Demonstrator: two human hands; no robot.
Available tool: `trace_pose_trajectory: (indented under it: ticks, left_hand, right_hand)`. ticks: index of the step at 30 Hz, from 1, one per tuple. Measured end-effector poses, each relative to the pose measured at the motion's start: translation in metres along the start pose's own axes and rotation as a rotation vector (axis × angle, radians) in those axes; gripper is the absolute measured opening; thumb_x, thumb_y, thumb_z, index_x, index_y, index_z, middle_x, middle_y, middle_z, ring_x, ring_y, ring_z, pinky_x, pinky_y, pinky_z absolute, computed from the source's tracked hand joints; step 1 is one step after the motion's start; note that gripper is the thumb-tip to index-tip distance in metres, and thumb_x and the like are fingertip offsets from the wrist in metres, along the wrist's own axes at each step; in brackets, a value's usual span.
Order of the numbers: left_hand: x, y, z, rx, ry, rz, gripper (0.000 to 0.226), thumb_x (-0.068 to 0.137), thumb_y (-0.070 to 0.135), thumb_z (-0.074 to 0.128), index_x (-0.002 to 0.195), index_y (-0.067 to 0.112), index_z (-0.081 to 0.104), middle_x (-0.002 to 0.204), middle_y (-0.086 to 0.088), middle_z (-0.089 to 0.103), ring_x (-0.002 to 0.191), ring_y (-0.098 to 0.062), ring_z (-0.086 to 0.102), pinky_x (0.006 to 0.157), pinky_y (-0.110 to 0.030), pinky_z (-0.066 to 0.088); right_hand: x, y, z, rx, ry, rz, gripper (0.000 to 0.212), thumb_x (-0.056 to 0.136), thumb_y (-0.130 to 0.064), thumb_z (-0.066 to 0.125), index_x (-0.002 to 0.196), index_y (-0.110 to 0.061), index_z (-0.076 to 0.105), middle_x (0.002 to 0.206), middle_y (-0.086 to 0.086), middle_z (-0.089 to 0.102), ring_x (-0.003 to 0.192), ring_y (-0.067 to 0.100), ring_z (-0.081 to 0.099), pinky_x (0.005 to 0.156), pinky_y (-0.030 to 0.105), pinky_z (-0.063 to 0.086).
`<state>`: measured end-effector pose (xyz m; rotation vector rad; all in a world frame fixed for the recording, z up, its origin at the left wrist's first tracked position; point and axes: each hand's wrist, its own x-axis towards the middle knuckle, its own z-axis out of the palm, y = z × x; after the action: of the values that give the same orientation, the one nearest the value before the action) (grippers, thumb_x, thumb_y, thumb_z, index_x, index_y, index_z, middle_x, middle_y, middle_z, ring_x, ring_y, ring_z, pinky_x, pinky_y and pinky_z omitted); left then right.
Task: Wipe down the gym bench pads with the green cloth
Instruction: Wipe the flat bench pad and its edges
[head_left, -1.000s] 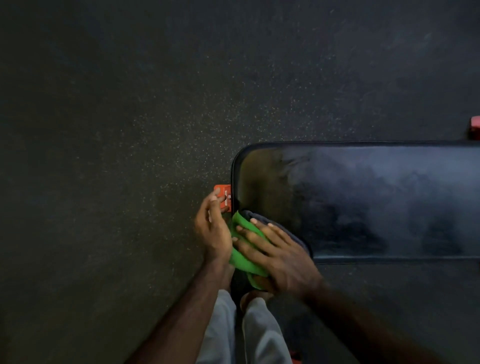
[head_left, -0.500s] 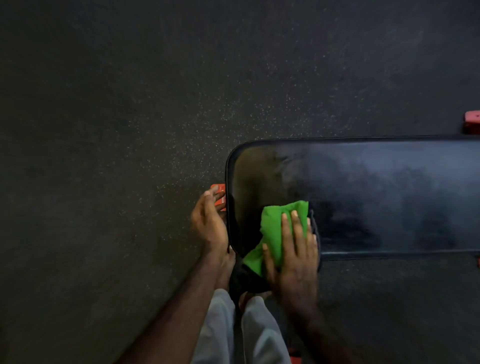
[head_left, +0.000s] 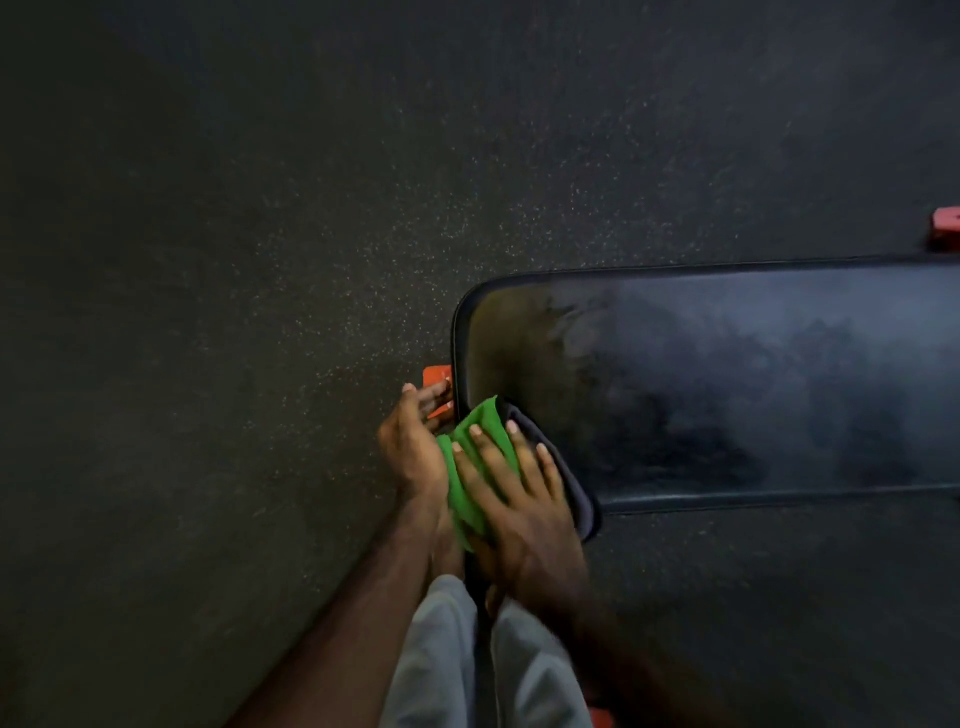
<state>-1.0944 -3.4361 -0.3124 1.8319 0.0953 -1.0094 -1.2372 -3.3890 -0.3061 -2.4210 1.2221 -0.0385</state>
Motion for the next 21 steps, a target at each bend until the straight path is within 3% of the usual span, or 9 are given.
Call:
trace_pose_trajectory:
  ticks: [3,7,9,10,12,14,16,19,21]
  left_hand:
    - [0.002,0.003,-0.002,-0.001,-0.03,0.042,0.046,0.109,0.032,0.04,0.108,0.004,0.077,0.105,-0.014,0.078,0.102,-0.031,0.073,0.075,-0.025,0.058]
    - [-0.003,0.0,0.001,0.108,-0.097,0.247,0.034,0.094,0.036,0.051,0.108,0.019,0.076,0.105,-0.002,0.076,0.099,-0.02,0.072,0.085,-0.039,0.059]
    - [-0.009,-0.004,0.006,0.259,-0.122,0.375,0.04,0.094,0.036,0.054,0.125,0.018,0.071,0.122,-0.001,0.07,0.112,-0.015,0.066,0.098,-0.039,0.056]
    - [-0.011,-0.005,0.009,0.318,-0.131,0.424,0.044,0.095,0.036,0.054,0.133,0.017,0.067,0.13,0.0,0.065,0.118,-0.012,0.062,0.102,-0.033,0.053]
    - [-0.015,-0.003,0.016,0.384,-0.139,0.53,0.05,0.097,0.036,0.054,0.142,0.016,0.061,0.138,0.0,0.058,0.125,-0.005,0.054,0.105,-0.017,0.043]
    - [-0.017,0.0,0.023,0.418,-0.136,0.596,0.054,0.098,0.041,0.052,0.145,0.015,0.057,0.144,-0.002,0.054,0.131,-0.006,0.049,0.11,-0.02,0.039]
    - [-0.018,0.003,0.031,0.455,-0.143,0.614,0.06,0.098,0.047,0.048,0.15,0.017,0.052,0.152,-0.001,0.049,0.139,-0.012,0.044,0.114,-0.03,0.038]
    - [-0.016,0.007,0.048,0.546,-0.106,0.637,0.065,0.099,0.051,0.045,0.155,0.018,0.044,0.16,-0.003,0.041,0.146,-0.016,0.037,0.117,-0.035,0.033]
    - [-0.012,0.006,0.057,0.54,-0.038,0.615,0.063,0.1,0.048,0.045,0.156,0.017,0.044,0.159,-0.006,0.043,0.146,-0.02,0.038,0.119,-0.04,0.032]
  right_hand:
    - [0.017,0.035,-0.019,-0.035,-0.024,-0.162,0.078,0.095,-0.057,0.056,0.163,-0.03,0.029,0.171,-0.001,0.024,0.158,0.026,0.017,0.122,0.055,0.033]
    - [0.046,0.056,-0.039,0.215,0.336,0.403,0.074,0.093,-0.043,0.066,0.158,-0.015,0.042,0.166,0.009,0.036,0.155,0.035,0.028,0.122,0.056,0.03]
    - [0.064,0.049,-0.042,0.217,0.363,0.549,0.074,0.094,-0.043,0.062,0.159,-0.015,0.04,0.167,0.009,0.034,0.155,0.037,0.025,0.124,0.058,0.024]
    - [0.069,0.047,-0.043,0.166,0.305,0.465,0.075,0.094,-0.045,0.06,0.161,-0.018,0.036,0.169,0.008,0.03,0.157,0.036,0.02,0.126,0.056,0.019]
    - [0.072,0.056,-0.049,0.071,0.134,0.074,0.078,0.095,-0.048,0.058,0.163,-0.022,0.031,0.171,0.004,0.025,0.16,0.032,0.014,0.127,0.054,0.018]
    - [0.083,0.091,-0.064,-0.003,0.054,-0.193,0.077,0.095,-0.049,0.057,0.163,-0.022,0.033,0.17,0.003,0.029,0.158,0.029,0.02,0.124,0.053,0.027]
    - [0.096,0.124,-0.072,-0.003,0.191,-0.011,0.075,0.095,-0.05,0.057,0.16,-0.019,0.038,0.167,0.005,0.035,0.155,0.03,0.029,0.121,0.053,0.031]
    - [0.114,0.109,-0.071,0.149,0.444,0.577,0.074,0.092,-0.046,0.06,0.156,-0.011,0.044,0.163,0.011,0.04,0.152,0.037,0.032,0.122,0.057,0.028]
    - [0.124,0.078,-0.065,0.152,0.406,0.565,0.077,0.089,-0.045,0.06,0.157,-0.011,0.043,0.164,0.013,0.038,0.154,0.04,0.027,0.125,0.057,0.021]
